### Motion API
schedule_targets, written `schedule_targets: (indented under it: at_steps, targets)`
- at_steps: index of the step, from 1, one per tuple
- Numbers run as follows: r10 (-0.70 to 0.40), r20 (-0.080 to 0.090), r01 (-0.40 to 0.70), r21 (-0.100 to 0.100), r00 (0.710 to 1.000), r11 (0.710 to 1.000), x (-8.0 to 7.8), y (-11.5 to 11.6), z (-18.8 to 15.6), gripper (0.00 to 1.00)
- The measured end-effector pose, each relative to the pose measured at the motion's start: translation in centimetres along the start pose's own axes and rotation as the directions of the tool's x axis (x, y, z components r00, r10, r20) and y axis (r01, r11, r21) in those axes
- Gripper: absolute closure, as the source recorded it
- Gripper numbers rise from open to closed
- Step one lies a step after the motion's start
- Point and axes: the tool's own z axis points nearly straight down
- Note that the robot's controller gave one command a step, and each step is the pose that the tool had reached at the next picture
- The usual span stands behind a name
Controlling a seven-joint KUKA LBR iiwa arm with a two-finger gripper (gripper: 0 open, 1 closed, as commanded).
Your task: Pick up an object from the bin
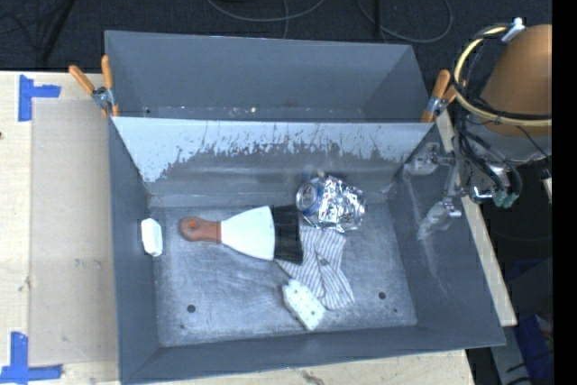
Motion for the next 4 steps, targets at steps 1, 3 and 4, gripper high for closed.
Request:
schedule_targets:
  at_steps: [1,3,4]
  targets:
    - [-0.004,0.008,0.004,0.001,1.0,1.0,-0.2,0.1,-0.5,0.0]
    - [-0.027,0.006,0.027,0.001,1.0,1.0,-0.8,8.2,5.4,0.0]
    - [0.08,0.008,-0.08,0.0,0.997,0.997,-2.4,10.4,8.3,0.0]
